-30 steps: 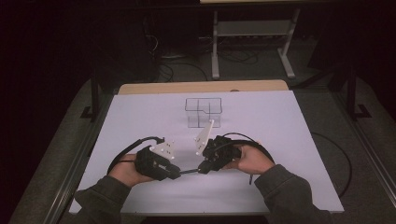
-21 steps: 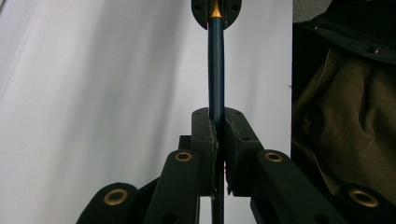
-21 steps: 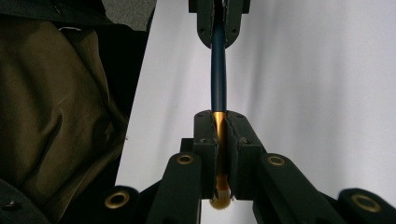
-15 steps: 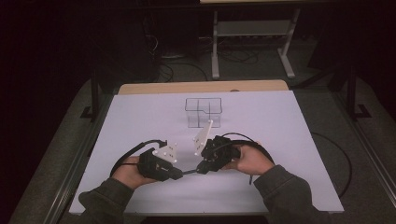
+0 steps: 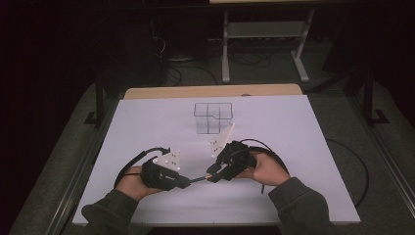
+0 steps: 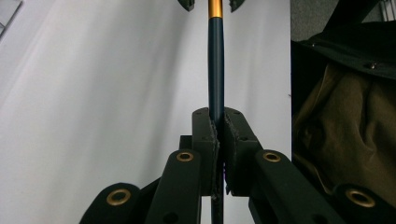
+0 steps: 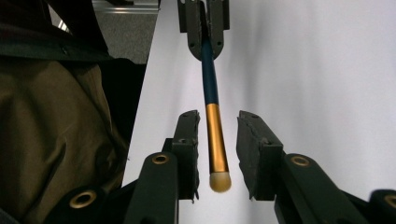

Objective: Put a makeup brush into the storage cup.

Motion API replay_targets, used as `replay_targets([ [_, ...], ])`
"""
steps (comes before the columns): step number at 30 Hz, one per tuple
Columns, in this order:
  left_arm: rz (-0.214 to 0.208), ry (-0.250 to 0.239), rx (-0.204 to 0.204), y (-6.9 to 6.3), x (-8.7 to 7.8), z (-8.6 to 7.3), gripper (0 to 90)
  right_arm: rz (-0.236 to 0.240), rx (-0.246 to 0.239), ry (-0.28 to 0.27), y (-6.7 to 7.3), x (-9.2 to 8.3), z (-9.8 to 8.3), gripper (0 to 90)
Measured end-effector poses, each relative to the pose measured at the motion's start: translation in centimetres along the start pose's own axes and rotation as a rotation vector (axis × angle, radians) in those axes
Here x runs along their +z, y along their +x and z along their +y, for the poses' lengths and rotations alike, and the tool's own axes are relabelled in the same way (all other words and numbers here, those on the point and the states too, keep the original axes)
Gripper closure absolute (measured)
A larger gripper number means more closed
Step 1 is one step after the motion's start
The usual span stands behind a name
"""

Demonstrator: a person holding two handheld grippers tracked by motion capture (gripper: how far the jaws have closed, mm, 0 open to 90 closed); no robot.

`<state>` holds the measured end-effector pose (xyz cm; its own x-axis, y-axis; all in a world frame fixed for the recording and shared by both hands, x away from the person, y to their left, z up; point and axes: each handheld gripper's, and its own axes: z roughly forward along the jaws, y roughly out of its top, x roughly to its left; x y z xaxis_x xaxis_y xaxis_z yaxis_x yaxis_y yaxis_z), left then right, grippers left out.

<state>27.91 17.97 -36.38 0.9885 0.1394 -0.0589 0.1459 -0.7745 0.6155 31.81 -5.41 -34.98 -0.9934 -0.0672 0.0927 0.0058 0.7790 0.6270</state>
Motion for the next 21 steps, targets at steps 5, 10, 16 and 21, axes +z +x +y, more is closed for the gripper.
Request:
replay_targets([
  [5,-0.003,-0.002,0.007,0.0,0.1,0.2,84.2,0.025,-0.015,0.002,-0.1,0.0,0.0,81.3],
  [10,-0.025,0.019,0.005,0.0,0.4,0.3,83.2,0.043,-0.018,0.019,-0.1,0.1,0.1,82.1],
  [16,-0.028,0.046,0.011,-0.2,0.9,0.7,71.3,0.041,-0.041,0.07,0.2,0.0,1.0,82.4],
  [21,-0.03,0.056,0.022,-0.3,1.2,1.1,72.3,0.034,-0.068,0.098,0.4,0.0,2.0,82.6],
])
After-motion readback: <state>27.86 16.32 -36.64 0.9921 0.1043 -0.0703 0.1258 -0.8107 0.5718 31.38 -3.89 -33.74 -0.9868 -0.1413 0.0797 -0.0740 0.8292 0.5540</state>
